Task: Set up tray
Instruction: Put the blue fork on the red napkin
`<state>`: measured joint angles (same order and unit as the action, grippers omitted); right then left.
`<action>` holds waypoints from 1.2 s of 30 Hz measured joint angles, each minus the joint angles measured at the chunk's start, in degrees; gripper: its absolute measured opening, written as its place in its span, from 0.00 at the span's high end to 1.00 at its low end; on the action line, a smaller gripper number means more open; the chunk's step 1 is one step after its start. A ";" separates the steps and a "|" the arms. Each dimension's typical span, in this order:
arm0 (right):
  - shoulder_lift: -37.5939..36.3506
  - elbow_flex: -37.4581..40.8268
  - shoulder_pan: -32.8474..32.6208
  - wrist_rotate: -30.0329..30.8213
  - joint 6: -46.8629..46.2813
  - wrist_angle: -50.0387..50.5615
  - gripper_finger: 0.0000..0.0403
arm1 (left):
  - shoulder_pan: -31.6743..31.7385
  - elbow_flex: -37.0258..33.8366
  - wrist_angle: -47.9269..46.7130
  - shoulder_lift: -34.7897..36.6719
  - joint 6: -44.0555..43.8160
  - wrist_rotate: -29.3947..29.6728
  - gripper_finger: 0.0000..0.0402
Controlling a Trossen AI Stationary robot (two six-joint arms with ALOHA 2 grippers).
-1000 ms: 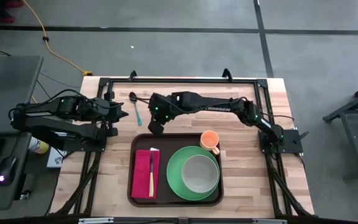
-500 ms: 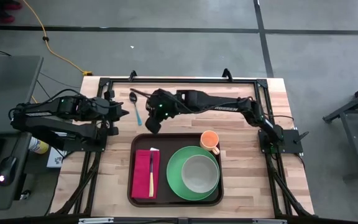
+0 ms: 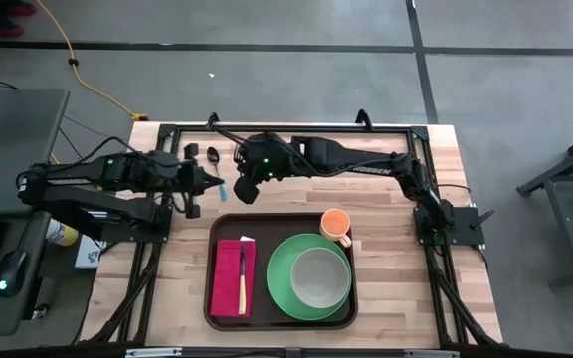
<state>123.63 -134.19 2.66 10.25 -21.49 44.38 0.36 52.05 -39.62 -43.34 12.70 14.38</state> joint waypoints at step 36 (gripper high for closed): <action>-5.31 0.02 -0.04 0.34 7.42 4.39 1.00 | 0.02 -0.02 19.78 -12.42 -3.92 6.46 0.92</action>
<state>118.32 -134.17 2.61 10.59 -14.07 48.77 0.38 52.03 -19.84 -55.76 8.78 20.84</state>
